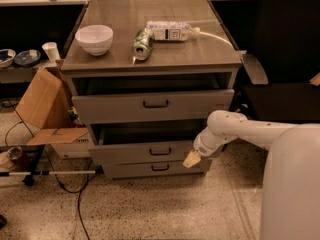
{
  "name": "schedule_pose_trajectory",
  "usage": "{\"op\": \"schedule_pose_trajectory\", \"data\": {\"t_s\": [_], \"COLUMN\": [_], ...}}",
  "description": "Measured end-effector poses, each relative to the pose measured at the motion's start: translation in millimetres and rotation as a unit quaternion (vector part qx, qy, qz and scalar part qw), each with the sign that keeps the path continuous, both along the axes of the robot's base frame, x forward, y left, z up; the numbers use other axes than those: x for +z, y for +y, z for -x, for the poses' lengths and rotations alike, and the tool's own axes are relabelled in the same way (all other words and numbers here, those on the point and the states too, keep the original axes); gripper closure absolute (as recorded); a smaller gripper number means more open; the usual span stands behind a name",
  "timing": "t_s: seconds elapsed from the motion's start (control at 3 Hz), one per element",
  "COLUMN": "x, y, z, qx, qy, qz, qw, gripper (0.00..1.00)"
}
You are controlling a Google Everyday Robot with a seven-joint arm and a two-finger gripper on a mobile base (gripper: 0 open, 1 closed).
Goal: Close middle drawer
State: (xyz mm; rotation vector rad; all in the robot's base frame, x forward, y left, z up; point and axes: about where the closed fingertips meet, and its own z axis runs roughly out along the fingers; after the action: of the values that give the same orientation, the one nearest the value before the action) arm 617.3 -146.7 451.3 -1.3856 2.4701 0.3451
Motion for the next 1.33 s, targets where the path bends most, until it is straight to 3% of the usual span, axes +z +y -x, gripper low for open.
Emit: {"op": "schedule_pose_trajectory", "data": {"t_s": [0.67,1.0,1.33], "x": [6.6,5.9,1.9], "y": [-0.2,-7.7,-7.3], "z": [-0.1,-2.8,-7.4], "qx": [-0.001,-0.037,-0.053], "qy": [0.0,0.007,0.012], "qz": [0.0,-0.007,-0.014], "qw": [1.0,0.9993,0.9984], "gripper": [0.85,1.0,0.84]}}
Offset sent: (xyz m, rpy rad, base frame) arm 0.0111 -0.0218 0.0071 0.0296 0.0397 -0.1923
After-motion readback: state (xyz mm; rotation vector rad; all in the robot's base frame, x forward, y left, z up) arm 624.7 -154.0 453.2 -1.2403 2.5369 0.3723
